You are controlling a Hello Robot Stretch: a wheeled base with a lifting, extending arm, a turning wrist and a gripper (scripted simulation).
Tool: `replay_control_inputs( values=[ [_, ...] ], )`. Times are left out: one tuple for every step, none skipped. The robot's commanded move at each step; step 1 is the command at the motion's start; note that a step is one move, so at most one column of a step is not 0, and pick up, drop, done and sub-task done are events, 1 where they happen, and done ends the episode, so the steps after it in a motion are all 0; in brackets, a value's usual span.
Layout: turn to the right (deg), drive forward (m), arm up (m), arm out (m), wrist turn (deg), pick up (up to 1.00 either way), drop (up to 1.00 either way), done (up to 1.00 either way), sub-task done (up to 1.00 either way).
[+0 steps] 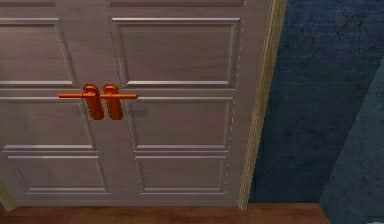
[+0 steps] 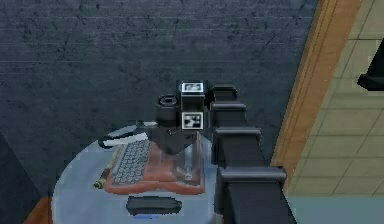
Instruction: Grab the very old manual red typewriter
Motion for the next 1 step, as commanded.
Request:
replay_control_inputs(
  values=[
    [0.0, 0.00, 0.00, 0.00, 39.0, 0.00, 0.00, 0.00, 0.00]
  ],
)
